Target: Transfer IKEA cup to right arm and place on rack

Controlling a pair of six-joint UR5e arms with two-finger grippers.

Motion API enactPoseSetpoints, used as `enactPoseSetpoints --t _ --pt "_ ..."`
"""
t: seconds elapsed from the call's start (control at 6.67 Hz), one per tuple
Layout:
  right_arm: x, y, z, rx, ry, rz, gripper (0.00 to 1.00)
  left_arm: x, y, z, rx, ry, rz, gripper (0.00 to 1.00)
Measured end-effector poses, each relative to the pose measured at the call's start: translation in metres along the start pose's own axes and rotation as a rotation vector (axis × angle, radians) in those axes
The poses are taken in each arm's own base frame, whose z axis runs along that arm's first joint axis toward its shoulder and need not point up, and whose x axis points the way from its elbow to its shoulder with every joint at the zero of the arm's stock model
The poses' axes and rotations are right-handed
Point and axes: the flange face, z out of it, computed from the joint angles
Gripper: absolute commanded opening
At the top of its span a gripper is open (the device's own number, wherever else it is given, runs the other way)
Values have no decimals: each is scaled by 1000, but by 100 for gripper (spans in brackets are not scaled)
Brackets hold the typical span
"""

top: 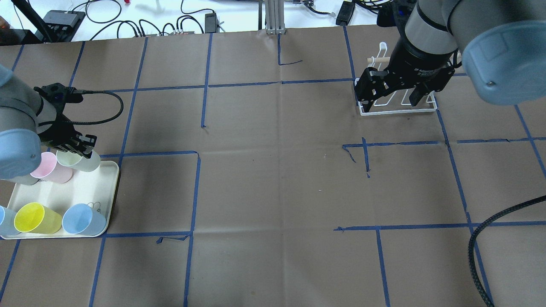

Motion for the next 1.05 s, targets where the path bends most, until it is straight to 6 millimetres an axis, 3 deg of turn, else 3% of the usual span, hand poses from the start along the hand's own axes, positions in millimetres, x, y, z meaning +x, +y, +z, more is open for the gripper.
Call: enactPoseSetpoints --t 0.45,0.6,1.05 --pt "-22 -17 44 214 -231 -36 100 -6 -12 -143 -22 67 -1 0" --pt "-30 -15 56 275 -343 -52 100 -4 -17 -170 -3 107 1 0" --pt "-44 0 64 340 -656 125 100 16 -36 -191 198 300 50 0"
